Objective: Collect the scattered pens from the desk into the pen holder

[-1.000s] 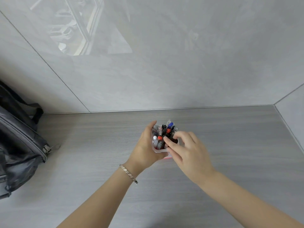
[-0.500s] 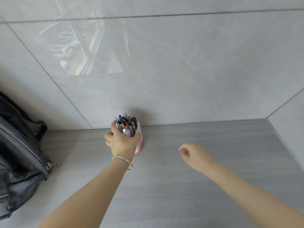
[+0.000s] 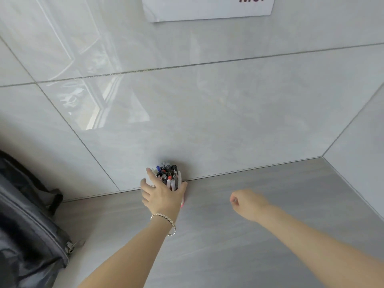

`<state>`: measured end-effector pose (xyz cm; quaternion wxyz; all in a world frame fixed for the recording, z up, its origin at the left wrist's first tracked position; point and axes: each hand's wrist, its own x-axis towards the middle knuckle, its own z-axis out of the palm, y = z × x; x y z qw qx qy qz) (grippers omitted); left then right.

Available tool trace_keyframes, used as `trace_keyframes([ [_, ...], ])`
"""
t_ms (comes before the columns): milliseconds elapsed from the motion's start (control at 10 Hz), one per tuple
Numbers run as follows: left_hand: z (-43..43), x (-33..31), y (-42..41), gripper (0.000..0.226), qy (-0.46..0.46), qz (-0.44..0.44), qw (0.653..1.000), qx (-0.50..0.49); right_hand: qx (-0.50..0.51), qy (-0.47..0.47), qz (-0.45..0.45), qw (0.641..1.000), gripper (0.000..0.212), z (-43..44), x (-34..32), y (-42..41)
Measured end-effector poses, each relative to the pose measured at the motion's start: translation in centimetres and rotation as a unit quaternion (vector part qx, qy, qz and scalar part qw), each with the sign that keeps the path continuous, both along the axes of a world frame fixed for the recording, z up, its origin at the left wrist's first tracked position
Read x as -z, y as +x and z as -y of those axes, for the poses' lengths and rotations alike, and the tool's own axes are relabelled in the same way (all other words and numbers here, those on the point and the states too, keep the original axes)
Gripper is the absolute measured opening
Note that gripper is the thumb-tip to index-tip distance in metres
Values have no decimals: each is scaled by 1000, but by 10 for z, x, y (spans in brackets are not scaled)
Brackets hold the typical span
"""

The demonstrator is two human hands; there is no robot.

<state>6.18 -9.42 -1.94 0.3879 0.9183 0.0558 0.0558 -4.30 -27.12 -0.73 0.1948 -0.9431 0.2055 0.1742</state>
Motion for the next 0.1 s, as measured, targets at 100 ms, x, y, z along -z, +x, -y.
trace_keyframes([
  [100, -7, -17, -16, 65, 66, 95, 980, 160, -10, -7, -21, 1000, 24, 3, -20, -1],
])
